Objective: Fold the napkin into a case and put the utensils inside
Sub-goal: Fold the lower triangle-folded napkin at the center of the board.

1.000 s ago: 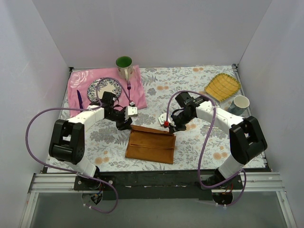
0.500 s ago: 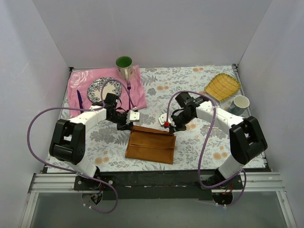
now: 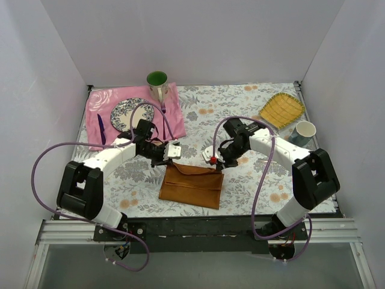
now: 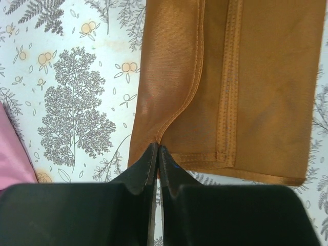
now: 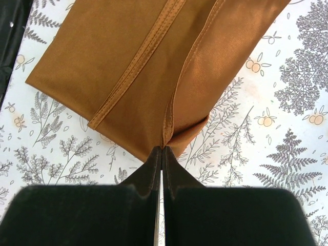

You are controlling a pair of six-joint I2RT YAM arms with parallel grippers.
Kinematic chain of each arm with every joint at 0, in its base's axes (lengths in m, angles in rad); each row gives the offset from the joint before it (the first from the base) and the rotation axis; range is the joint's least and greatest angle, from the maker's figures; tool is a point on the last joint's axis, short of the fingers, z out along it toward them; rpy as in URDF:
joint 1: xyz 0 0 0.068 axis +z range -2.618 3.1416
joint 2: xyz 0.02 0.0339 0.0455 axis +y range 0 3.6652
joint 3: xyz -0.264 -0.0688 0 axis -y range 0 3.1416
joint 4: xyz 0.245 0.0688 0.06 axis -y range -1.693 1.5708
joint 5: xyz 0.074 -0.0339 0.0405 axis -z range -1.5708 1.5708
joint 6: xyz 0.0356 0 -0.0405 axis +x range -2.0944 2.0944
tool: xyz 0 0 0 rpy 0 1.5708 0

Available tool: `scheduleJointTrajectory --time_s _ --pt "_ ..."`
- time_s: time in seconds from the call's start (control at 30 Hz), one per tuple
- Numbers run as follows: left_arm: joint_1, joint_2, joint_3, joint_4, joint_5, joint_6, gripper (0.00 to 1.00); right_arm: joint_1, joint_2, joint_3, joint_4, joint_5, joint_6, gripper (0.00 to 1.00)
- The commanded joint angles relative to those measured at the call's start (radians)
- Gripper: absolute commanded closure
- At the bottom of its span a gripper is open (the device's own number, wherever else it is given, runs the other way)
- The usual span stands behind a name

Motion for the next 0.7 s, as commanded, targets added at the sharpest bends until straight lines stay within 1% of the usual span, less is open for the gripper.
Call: scheduleJointTrajectory --time_s 0.0,0.07,0.13,0.23,0.33,0.47,0.5,0.57,0.6,0.67 --pt "-0.015 -0.067 -0.013 -0.079 0.019 0.043 1.0 -0.004 -0.045 -0.022 -0.09 -0.028 -0.083 0.99" --pt "-0.015 -0.078 -0.016 -0.122 0.023 0.073 1.0 -0.001 -0.048 -0.033 -0.11 -0.024 -0.121 0.99" --pt "-0.021 -0.087 -0.024 -0.135 0.023 0.079 1.0 0.003 -0.051 -0.054 -0.13 -0.016 -0.163 0.99" --pt "-0.033 -0.102 -0.059 -0.133 0.008 0.088 1.0 0.015 -0.057 -0.091 -0.127 -0.011 -0.18 0.99" --pt "-0.05 -0.093 -0.097 -0.106 -0.013 0.086 1.0 0.041 -0.051 -0.115 -0.108 -0.01 -0.178 0.99" --pt "-0.07 -0.084 -0.139 -0.041 -0.024 0.034 0.99 0.056 -0.022 -0.132 -0.071 0.001 -0.16 0.98" --pt "-0.073 -0.082 -0.157 -0.018 -0.032 0.002 0.95 0.059 -0.016 -0.131 -0.07 0.001 -0.151 0.94" --pt "-0.081 -0.076 -0.174 0.023 -0.05 -0.01 0.91 0.064 0.004 -0.123 -0.07 -0.004 -0.149 0.93" --pt "-0.081 -0.075 -0.18 0.032 -0.05 -0.013 0.9 0.068 0.007 -0.123 -0.071 -0.004 -0.148 0.92" --pt "-0.081 -0.072 -0.191 0.048 -0.05 -0.013 0.9 0.082 0.012 -0.131 -0.082 -0.007 -0.149 0.86"
